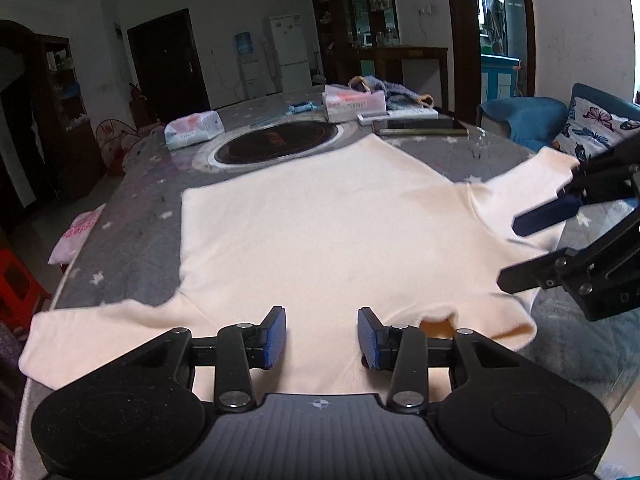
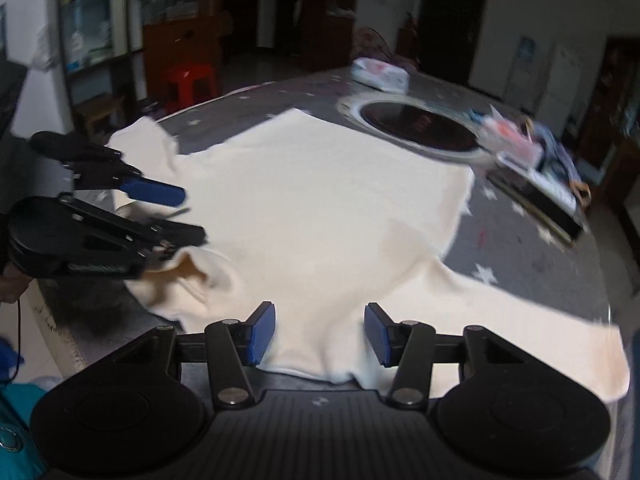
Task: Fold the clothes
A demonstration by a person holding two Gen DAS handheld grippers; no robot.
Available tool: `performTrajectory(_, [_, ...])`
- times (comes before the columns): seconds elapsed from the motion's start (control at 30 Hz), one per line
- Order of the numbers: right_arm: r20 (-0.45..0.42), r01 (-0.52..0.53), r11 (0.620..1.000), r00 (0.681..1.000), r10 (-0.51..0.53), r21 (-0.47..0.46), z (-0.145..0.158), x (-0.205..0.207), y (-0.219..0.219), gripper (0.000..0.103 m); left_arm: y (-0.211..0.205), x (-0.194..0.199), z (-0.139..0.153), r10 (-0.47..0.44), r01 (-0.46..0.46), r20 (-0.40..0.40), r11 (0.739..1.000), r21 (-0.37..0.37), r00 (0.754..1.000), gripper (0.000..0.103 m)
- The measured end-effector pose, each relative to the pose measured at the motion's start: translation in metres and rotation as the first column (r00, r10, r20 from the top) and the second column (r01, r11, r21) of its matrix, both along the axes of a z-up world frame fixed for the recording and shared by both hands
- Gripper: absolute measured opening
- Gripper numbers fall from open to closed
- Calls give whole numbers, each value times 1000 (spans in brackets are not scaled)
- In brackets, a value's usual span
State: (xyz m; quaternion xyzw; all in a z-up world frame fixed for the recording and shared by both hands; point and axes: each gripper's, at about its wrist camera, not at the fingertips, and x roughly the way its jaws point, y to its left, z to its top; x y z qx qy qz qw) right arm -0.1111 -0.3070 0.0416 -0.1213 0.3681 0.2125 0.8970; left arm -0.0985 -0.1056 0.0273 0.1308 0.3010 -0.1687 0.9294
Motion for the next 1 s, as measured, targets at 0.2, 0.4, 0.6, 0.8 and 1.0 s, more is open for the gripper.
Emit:
performTrajectory(0.2, [-41,58,998,997,-57,13,-12,-2,-21,42,-7,9,18,7,-6,13,999,-51,1000,52])
performTrajectory(0.4, [-15,190,979,982,-189,73,3,-8,-59,41,-35,15,19,-60,59,-5,996,-61,998,52])
performTrajectory(0.6, [-13,451,892,893,-451,43,-7,5,-127,38,-62,11,11,-112,110,-32,992,-60,993,53])
performTrajectory(0.8, [-1,641,766,767,-642,48,-18,16,-187,36,-72,8,3,-128,126,-53,991,-51,990,54])
performTrajectory(1.0, [-7,676,730,734,-679,102,-25,27,-205,30,-75,7,4,-132,129,-55,990,-49,990,54])
